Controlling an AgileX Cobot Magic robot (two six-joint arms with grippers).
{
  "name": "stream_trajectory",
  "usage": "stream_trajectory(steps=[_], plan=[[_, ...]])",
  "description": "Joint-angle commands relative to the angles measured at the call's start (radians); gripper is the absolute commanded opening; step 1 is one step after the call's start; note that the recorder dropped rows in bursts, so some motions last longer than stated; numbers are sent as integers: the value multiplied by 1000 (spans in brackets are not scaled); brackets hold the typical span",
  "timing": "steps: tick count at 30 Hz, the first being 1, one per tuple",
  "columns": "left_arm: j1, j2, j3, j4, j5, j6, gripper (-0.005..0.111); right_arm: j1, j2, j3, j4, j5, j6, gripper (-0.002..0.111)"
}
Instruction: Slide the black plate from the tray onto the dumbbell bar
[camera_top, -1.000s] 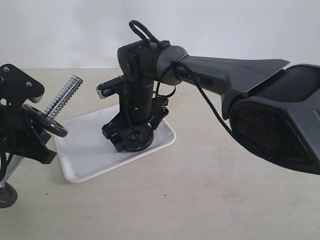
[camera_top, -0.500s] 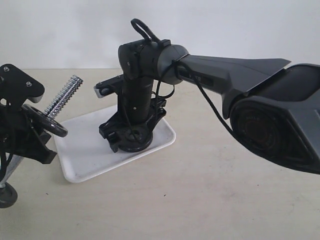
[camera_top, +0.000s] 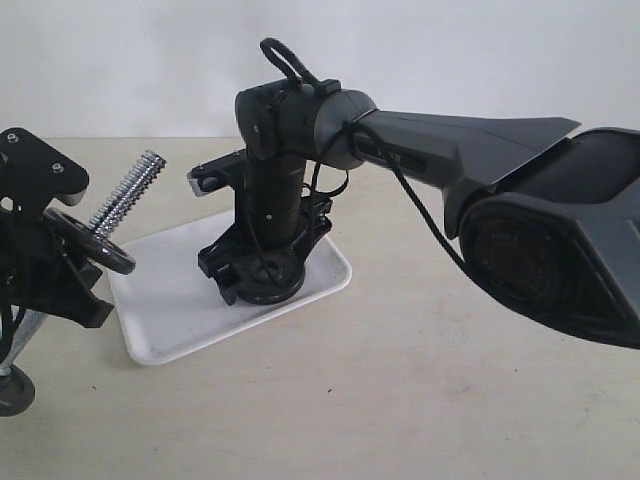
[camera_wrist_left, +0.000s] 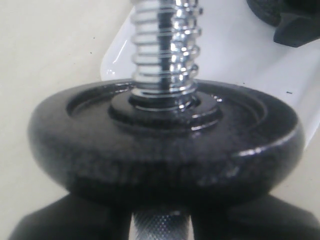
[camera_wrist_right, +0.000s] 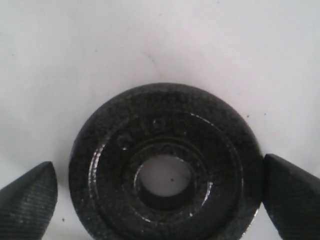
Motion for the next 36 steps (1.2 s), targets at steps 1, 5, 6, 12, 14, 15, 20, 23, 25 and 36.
stream_trajectory(steps=[1, 5, 6, 12, 14, 15, 20, 23, 25, 36], plan=[[2, -40, -32, 37, -497, 11, 4, -1, 17, 8, 2, 16, 16, 76], [2, -40, -32, 37, -497, 11, 4, -1, 17, 8, 2, 16, 13, 25], [2, -40, -32, 37, -497, 11, 4, -1, 17, 8, 2, 16, 13, 13], [2, -40, -32, 37, -497, 11, 4, -1, 17, 8, 2, 18, 6, 1], [2, -40, -32, 37, -497, 11, 4, -1, 17, 8, 2, 18, 6, 1], [2, -40, -32, 37, -497, 11, 4, -1, 17, 8, 0, 18, 6, 1], [2, -40, -32, 37, -497, 11, 4, -1, 17, 8, -33, 20, 4, 1], [2, -40, -32, 37, -497, 11, 4, -1, 17, 8, -34, 25, -25, 1], [2, -40, -32, 37, -497, 11, 4, -1, 17, 8, -21, 25, -46, 2], [2, -40, -32, 37, -497, 14, 4, -1, 17, 8, -1, -10, 3, 93]])
